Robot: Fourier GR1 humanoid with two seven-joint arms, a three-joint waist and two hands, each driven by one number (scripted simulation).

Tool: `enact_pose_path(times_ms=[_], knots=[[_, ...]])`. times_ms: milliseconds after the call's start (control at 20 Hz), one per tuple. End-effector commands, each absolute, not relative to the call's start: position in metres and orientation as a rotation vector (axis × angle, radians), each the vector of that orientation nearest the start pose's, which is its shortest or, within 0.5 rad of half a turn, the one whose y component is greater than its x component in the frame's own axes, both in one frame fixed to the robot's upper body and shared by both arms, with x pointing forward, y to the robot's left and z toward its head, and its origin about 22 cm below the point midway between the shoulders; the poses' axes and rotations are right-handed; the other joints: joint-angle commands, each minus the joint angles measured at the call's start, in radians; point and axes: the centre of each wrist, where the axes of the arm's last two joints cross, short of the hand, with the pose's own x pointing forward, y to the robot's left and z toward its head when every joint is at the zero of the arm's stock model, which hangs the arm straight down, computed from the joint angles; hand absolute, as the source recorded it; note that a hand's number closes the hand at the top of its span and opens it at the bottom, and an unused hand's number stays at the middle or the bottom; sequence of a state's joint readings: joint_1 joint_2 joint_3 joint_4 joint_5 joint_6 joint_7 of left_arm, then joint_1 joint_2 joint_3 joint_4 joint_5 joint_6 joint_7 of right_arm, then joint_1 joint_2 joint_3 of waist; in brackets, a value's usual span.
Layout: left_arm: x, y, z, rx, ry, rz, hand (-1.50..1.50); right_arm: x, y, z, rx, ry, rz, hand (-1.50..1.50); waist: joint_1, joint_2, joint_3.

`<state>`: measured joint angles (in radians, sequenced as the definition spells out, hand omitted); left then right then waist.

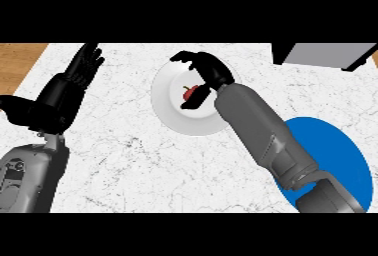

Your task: Pick the bell pepper from the plate and place it in the plate

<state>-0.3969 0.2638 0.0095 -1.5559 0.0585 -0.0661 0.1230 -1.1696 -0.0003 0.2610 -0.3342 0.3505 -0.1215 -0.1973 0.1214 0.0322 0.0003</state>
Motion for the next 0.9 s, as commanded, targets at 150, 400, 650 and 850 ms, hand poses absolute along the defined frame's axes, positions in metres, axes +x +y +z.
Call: enact_pose_path(times_ms=[150,400,650,850], knots=[[0.324,0.222,0.125,0.039,-1.800,-0.313,0.00,0.435,-0.063,0.087,-0.149,-1.761,0.769,-1.50,0.007,-0.003,0.001],[0.316,0.246,0.118,0.058,-1.793,-0.326,0.00,0.442,-0.067,0.096,0.014,-1.763,0.585,-1.50,-0.013,-0.005,0.001],[0.317,0.264,0.111,0.077,-1.778,-0.280,0.00,0.445,-0.077,0.087,0.048,-1.754,0.477,-1.50,-0.060,-0.009,0.000],[0.315,0.264,0.112,0.088,-1.777,-0.270,0.00,0.451,-0.122,0.074,0.054,-1.761,0.401,-1.50,-0.069,-0.009,0.000]])
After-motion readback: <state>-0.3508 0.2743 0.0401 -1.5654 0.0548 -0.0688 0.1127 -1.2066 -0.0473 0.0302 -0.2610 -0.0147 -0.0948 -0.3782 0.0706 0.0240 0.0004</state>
